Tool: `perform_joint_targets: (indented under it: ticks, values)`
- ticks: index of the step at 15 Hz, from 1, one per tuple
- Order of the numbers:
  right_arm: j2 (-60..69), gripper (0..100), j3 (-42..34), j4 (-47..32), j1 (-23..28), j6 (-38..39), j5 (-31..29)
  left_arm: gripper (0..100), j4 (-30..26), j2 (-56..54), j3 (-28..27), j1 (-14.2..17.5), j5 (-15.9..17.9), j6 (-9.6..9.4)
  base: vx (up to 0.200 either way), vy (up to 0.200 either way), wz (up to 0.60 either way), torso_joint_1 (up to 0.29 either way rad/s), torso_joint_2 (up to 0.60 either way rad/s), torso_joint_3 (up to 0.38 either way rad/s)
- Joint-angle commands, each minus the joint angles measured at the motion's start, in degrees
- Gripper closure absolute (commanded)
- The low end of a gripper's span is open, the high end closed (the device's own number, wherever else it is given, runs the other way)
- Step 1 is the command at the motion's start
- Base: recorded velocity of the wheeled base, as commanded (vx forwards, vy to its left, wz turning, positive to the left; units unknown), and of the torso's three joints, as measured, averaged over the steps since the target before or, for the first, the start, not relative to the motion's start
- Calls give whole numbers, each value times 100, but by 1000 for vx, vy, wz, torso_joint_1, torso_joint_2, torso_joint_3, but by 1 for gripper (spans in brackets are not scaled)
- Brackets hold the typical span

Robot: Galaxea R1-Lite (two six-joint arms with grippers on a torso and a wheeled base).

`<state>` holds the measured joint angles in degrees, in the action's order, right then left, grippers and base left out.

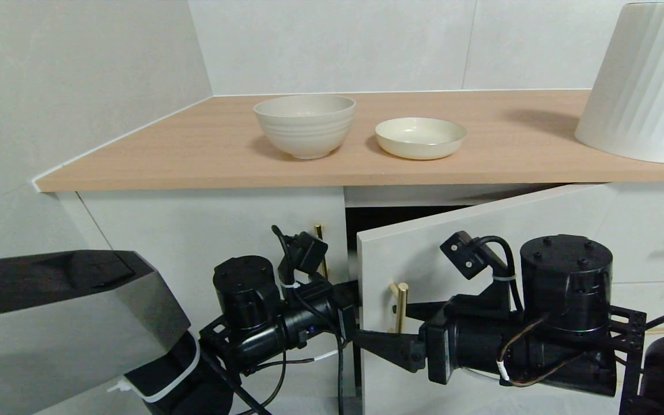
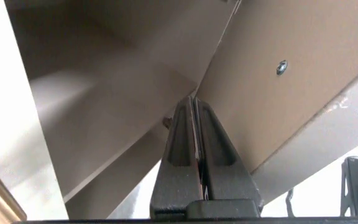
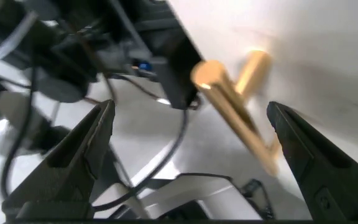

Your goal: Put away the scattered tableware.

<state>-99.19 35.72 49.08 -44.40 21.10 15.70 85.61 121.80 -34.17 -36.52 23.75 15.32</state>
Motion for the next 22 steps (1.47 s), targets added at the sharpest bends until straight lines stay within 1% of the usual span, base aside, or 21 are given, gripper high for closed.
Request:
perform_joint_targets:
  ticks: [1,2,3,5,6,7,11,14,19,20,22]
  values:
    - [269,0,-109,-4,151,-133,-138,100,-10,-51,-2,-22,51,6,0,0,0,0,0,0]
    - [585,0,-109,-267,309,-264,-129,100,-10,-68,-11,-22,51,6,0,0,0,0,0,0]
    - [946,0,-83,-716,370,-291,-129,100,-27,-68,-46,-22,51,6,0,0,0,0,0,0]
    - [1526,0,-83,-1507,370,-344,-111,100,-36,-68,-143,-48,51,6,0,0,0,0,0,0]
    - [1754,0,-109,-1911,370,-352,3,100,-36,-77,-134,-74,51,6,0,0,0,0,0,0]
    - [1895,0,-179,-2078,370,-352,117,100,-36,-95,-125,-83,51,6,0,0,0,0,0,0]
    - [2150,0,-680,-2095,256,-352,416,100,-45,-130,-90,-101,51,15,0,0,0,0,0,0]
    - [2211,0,-821,-2113,177,-352,425,100,-45,-130,-72,-171,33,23,0,0,0,0,0,0]
    - [2150,0,-953,-2139,-104,-361,425,100,-62,-130,-90,-224,33,23,-200,0,0,6,3,0]
    - [2150,0,-953,-2139,-104,-361,425,100,-62,-130,-90,-224,33,23,0,0,0,0,0,0]
    - [2159,0,-979,-2139,-148,-361,425,100,-203,-77,-310,-224,33,23,0,0,0,0,0,0]
